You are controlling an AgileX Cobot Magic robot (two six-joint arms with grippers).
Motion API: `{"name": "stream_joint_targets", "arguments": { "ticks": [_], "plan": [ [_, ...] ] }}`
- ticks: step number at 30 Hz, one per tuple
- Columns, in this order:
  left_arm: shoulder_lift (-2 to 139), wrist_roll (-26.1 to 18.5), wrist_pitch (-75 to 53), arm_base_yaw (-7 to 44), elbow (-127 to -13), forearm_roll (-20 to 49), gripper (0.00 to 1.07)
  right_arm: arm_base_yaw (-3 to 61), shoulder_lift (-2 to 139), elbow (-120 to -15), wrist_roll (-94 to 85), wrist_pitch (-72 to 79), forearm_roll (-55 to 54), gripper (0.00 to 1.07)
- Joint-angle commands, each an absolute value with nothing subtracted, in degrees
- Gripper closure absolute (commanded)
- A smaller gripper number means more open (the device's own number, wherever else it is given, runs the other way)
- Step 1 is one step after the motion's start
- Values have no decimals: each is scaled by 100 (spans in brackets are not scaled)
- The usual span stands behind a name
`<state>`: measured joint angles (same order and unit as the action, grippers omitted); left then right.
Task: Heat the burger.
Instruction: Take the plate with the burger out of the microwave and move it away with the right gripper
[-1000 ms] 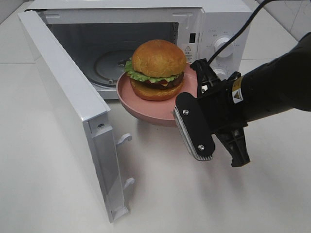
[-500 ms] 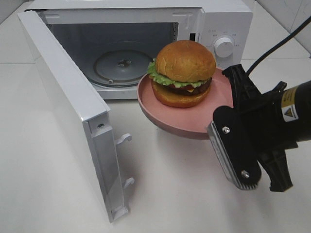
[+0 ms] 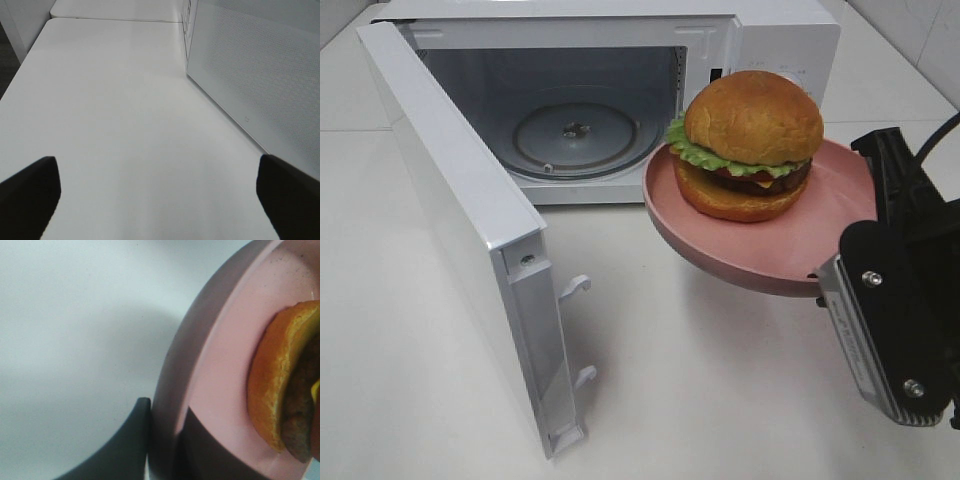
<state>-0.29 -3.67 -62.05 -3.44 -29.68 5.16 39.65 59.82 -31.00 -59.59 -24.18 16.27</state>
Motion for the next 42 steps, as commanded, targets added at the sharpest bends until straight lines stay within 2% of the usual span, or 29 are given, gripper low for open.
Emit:
{"name": "stream_joint_targets", "arguments": {
  "ticks": [1,13,22,32,42],
  "plan": [
    [-132,-350,-6131,-355,-2968,510,7,3976,5632,-3140,-5455,-2510,2034,107],
    [-132,-350,-6131,-355,-2968,510,7,3976,5409,-3140,-4137,-3529,2762,107],
    [-132,-350,-6131,-355,-2968,510,7,3976,5409,-3140,-1896,-4005,3782,107],
    [-132,-350,-6131,-355,-2968,510,7,3976,5409,-3140,-693,-4578,4257,107],
    [-132,-350,-6131,-355,-2968,510,7,3976,5432,-3140,1467,-5443,4927,107]
  ]
}}
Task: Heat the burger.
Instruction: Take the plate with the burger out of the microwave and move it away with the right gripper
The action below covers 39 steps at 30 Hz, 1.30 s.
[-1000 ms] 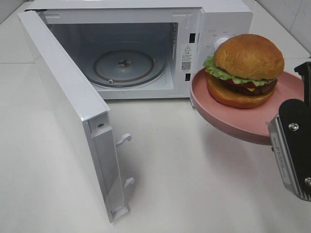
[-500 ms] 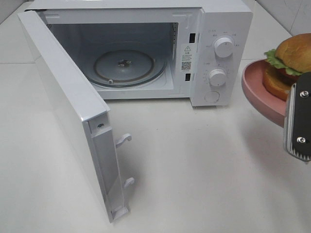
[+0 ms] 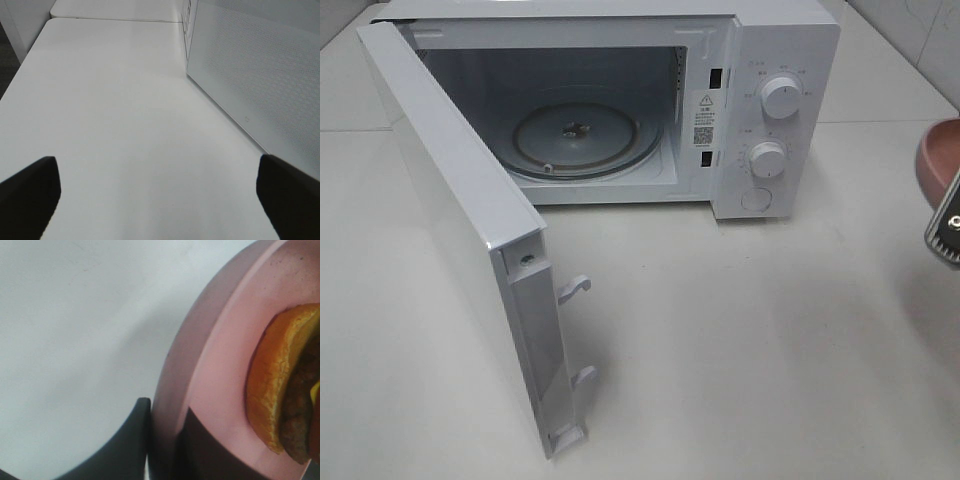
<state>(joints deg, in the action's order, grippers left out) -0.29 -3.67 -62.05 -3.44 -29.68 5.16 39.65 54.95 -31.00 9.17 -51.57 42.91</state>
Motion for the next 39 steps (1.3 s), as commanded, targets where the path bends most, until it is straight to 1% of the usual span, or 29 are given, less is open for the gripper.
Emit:
{"name": "stream_joint_targets", "arguments": {
  "ticks": [1,11,21,28,33,35,38,39],
  "plan": [
    [-132,-350,-6131,-355,-2968,510,7,3976,5460,-3140,1679,-5638,5013,107],
    [-132,-350,-6131,-355,-2968,510,7,3976,6005,-3140,2303,-6142,5099,107],
    [-132,-350,-6131,-355,-2968,510,7,3976,7162,-3140,4223,-6268,5134,107],
    [-132,-350,-6131,-355,-2968,510,7,3971,7895,-3140,4744,-6199,5134,107],
    [-132,-350,-6131,-355,-2968,510,7,3804,8210,-3140,5013,-6079,5134,107],
    [-132,-350,-6131,-355,-2968,510,7,3529,8503,-3140,5260,-5861,5145,107],
    [-132,-350,-6131,-355,-2968,510,7,3478,8577,-3140,5288,-5798,5174,107],
    [-132,-350,-6131,-355,-2968,510,7,3358,8720,-3140,5420,-5707,5277,107]
  ]
}}
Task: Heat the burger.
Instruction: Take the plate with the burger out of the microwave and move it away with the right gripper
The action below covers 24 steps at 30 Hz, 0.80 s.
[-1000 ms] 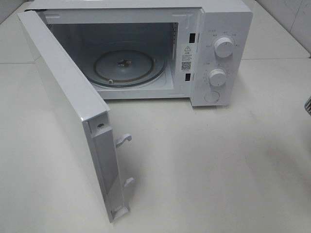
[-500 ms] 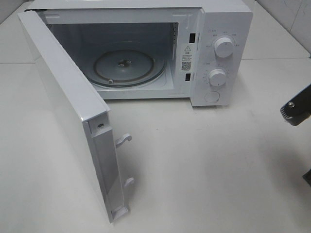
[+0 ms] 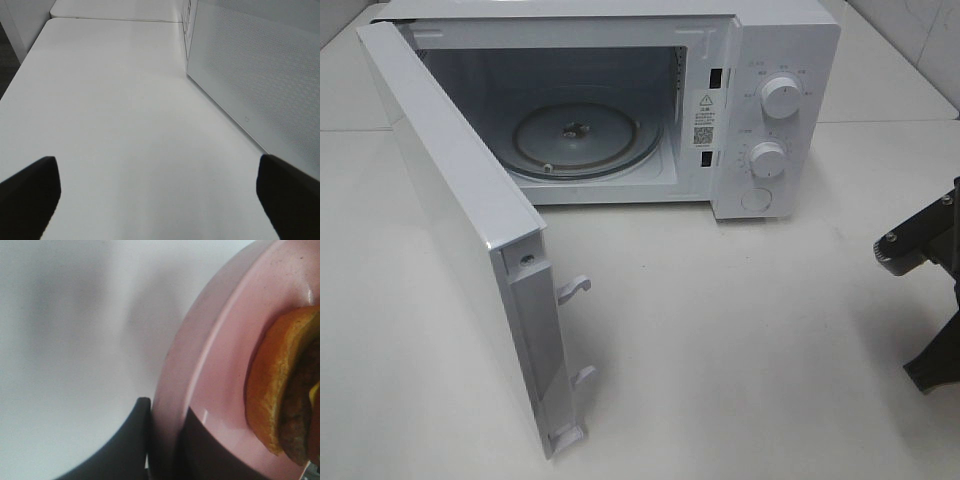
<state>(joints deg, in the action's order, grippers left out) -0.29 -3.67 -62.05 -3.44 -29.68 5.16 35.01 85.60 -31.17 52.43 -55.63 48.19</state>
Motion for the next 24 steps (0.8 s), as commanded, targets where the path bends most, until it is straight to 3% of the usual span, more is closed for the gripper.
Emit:
{"name": "stream_joint_targets", "arguments": {
  "ticks": [1,18,24],
  "plan": [
    [-132,-350,-6131,-355,-2968,510,7,3220,8864,-3140,5523,-5598,5386,107],
    [-132,-350,-6131,-355,-2968,510,7,2401,9947,-3260,5959,-4658,5586,105],
    [-132,-350,-6131,-355,-2968,510,7,2332,10153,-3386,5953,-4555,5649,98]
  ]
}}
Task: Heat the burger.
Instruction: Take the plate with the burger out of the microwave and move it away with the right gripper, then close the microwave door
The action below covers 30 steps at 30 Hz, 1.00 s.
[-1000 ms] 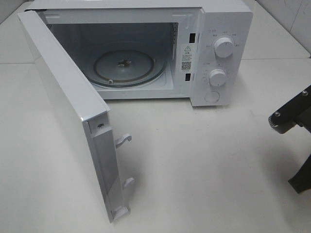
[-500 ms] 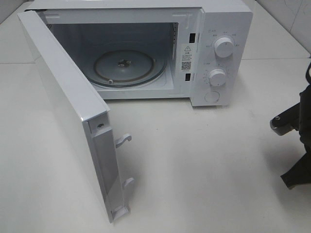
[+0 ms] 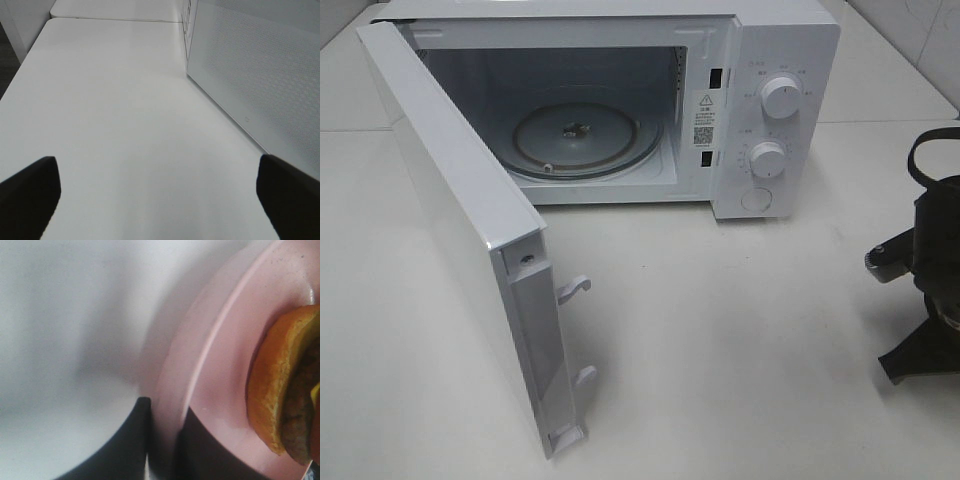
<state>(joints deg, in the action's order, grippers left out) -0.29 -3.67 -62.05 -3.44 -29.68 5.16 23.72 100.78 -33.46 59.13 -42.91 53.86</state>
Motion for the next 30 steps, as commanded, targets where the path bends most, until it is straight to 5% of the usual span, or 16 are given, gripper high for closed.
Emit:
{"name": "stream_joint_targets", "arguments": {
  "ticks": [1,12,24,30],
  "plan": [
    [-132,-350,-6131,-355,-2968,510,7,2332,10222,-3386,5953,-4555,5661,95],
    [-132,-350,-6131,-355,-2968,510,7,2349,9998,-3386,5758,-4395,5357,67],
    [-132,-350,-6131,-355,-2968,510,7,2349,8720,-3386,4899,-4028,4515,60],
    [-132,-350,-6131,-355,-2968,510,7,2349,7609,-3392,3713,-3678,3644,34]
  ]
}}
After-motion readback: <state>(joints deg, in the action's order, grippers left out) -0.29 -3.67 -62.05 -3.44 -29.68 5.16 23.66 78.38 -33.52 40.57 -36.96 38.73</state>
